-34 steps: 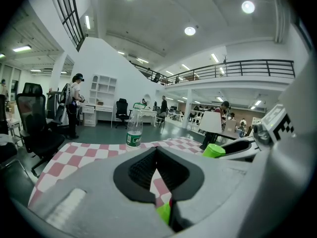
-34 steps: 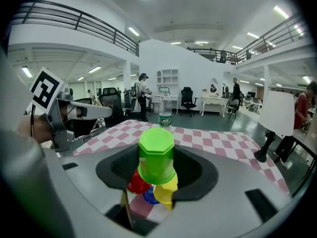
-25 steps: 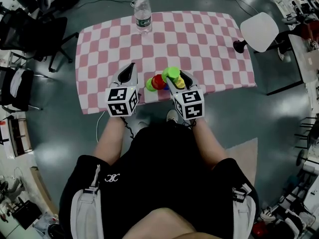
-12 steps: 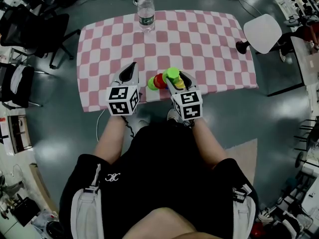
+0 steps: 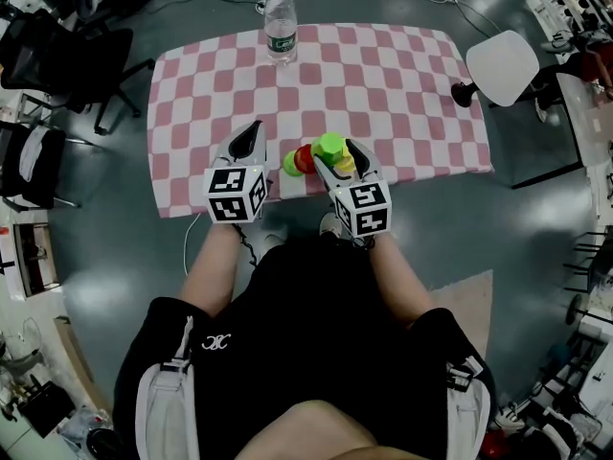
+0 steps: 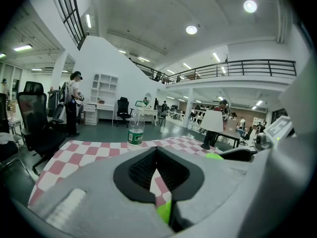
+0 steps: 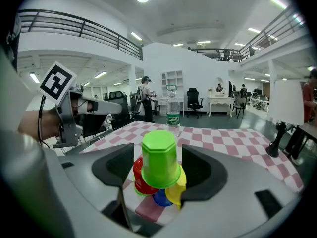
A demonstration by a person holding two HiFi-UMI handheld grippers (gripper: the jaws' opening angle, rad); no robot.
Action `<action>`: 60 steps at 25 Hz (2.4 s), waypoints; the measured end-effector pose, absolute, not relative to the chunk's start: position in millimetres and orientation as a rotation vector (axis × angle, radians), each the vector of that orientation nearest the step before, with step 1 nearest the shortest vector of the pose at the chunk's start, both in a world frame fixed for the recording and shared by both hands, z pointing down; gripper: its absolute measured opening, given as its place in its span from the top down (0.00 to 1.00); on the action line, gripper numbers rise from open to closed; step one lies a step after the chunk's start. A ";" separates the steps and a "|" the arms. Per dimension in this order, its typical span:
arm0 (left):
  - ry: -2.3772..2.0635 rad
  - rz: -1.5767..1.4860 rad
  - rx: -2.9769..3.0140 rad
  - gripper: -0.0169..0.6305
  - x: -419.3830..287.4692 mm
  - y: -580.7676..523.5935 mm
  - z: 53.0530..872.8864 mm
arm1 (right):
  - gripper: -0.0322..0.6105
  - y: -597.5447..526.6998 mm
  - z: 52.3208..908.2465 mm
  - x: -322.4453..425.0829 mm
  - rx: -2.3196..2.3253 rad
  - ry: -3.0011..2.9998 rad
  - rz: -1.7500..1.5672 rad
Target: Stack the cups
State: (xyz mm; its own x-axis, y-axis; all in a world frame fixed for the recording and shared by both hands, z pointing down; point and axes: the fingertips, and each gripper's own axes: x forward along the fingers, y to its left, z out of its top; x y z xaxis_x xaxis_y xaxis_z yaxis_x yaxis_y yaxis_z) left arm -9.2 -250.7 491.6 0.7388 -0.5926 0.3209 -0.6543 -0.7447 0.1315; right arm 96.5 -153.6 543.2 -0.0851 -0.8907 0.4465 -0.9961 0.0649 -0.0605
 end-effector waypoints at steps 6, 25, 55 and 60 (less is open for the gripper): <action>-0.982 0.372 2.714 0.95 -4.8 -249.9 488.3 | 0.50 -156.3 506.7 109.1 2.028 -2.105 0.382; -1.073 0.290 2.746 0.95 6.1 -254.1 457.9 | 0.94 -150.3 426.5 225.2 2.397 -1.918 -0.014; -1.262 0.275 2.716 0.95 -6.9 -252.7 447.8 | 0.95 -153.2 461.9 270.7 2.407 -1.990 0.116; -1.273 0.271 2.718 0.95 -3.1 -253.2 446.0 | 0.95 -152.9 457.9 273.7 2.409 -1.996 0.109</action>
State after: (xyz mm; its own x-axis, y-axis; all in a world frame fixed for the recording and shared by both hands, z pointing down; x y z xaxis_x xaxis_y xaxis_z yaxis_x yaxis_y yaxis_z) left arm -3.1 -253.2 446.0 0.6285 -0.7474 0.2155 -0.7704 -0.6363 0.0400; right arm 273.7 -152.9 457.9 0.1847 -0.9809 0.0606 -0.9817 -0.1870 -0.0356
